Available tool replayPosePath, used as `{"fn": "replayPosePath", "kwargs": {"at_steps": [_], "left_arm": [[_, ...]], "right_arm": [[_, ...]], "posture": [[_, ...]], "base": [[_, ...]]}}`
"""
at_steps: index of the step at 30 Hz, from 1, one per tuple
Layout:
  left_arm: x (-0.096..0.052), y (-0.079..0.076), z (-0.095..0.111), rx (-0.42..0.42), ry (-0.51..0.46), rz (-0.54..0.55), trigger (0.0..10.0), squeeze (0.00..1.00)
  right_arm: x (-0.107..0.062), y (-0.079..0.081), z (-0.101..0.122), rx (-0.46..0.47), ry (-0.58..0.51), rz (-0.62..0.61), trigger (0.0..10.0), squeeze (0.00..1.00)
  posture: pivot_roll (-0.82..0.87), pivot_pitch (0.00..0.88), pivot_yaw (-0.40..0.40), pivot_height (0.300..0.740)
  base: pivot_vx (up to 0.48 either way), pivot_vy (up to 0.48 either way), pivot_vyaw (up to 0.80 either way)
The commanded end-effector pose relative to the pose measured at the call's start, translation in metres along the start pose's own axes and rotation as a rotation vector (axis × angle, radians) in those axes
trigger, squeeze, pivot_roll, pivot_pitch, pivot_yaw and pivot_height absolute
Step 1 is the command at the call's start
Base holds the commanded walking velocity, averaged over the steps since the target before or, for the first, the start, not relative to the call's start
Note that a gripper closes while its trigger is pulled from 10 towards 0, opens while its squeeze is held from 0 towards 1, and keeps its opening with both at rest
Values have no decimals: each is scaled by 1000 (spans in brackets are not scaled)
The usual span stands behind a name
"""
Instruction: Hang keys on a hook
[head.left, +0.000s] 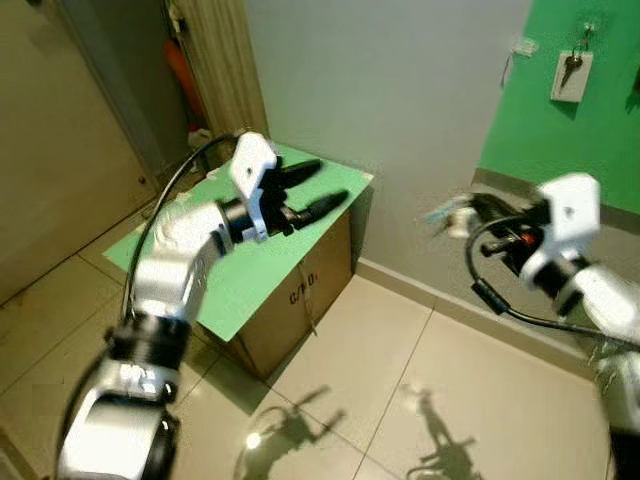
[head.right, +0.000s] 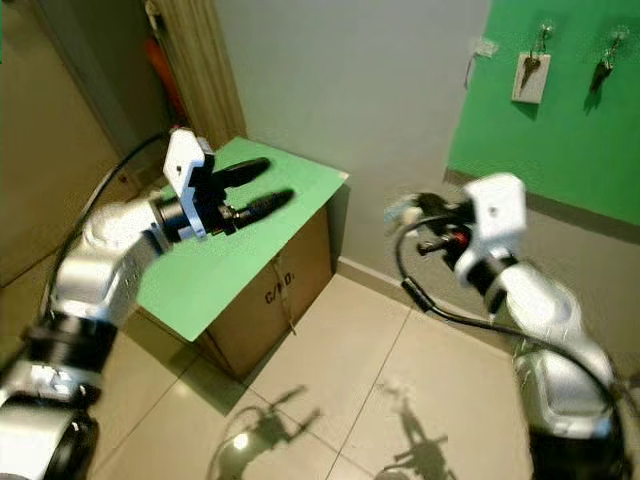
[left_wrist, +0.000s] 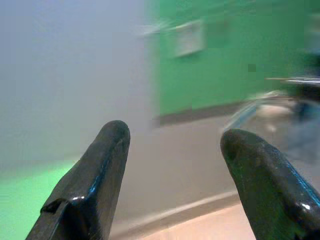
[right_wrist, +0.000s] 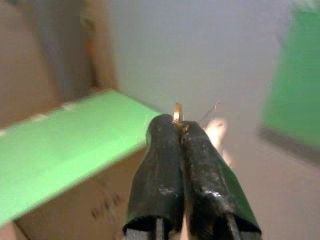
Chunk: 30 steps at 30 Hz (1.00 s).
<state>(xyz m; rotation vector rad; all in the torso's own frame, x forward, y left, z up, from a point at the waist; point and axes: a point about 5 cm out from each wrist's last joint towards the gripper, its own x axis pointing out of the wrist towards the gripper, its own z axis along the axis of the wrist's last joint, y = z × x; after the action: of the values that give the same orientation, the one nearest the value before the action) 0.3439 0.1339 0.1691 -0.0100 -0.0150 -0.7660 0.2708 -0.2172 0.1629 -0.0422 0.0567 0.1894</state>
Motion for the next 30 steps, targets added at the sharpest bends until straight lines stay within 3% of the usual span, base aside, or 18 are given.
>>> {"fn": "replayPosePath", "kwargs": {"at_steps": [1, 2, 7, 11, 12, 14, 16, 17, 19, 22, 30], "left_arm": [[-5, 9, -6, -14, 36, 111, 10000, 0], [-15, 1, -30, -27, 85, 208, 10000, 0], [-31, -17, -69, -25, 157, 409, 10000, 0], [-65, -15, -78, 169, 122, 622, 10000, 0], [-74, -22, -84, 192, 143, 636, 10000, 0], [-78, -29, -86, 173, 144, 642, 10000, 0], [-78, -31, -86, 164, 140, 652, 10000, 0], [-72, -24, -86, 98, 141, 686, 10000, 0], [-63, -18, -83, 73, 129, 697, 10000, 0], [-42, -15, -73, 66, 98, 606, 10000, 0], [-21, -21, -69, 83, 94, 499, 10000, 0]], "right_arm": [[-1, -5, 2, -14, -22, -62, 0, 0], [-12, 1, -21, 7, 11, -130, 0, 0], [-31, 16, -60, -9, 48, -222, 0, 0], [-50, 17, -76, 54, 9, -338, 0, 0], [-59, 14, -78, 98, -20, -410, 0, 0], [-65, 12, -80, 133, -44, -475, 0, 0], [-67, 11, -82, 147, -49, -498, 0, 0], [-65, 12, -87, 163, -44, -515, 0, 0], [-59, 15, -89, 142, -46, -488, 0, 0], [-49, 19, -90, 112, -61, -433, 0, 0], [-32, 28, -87, 71, -75, -355, 0, 0]], "posture": [[-193, 0, 103, 740], [-179, 0, 92, 740], [-173, 0, 80, 740], [-161, 0, 68, 740], [-166, 0, 63, 740], [-164, 0, 56, 740], [-164, 0, 56, 740], [-165, 0, 53, 740], [-168, 0, 47, 740], [-185, 0, 52, 740], [-214, 0, 79, 740]], "base": [[0, 0, 0], [0, 0, 0], [0, 0, 0], [0, 0, 0], [0, 0, 0], [0, 0, 0], [0, 0, 0], [0, 0, 0], [0, 0, 0], [0, 0, 0], [0, -387, -82]]}}
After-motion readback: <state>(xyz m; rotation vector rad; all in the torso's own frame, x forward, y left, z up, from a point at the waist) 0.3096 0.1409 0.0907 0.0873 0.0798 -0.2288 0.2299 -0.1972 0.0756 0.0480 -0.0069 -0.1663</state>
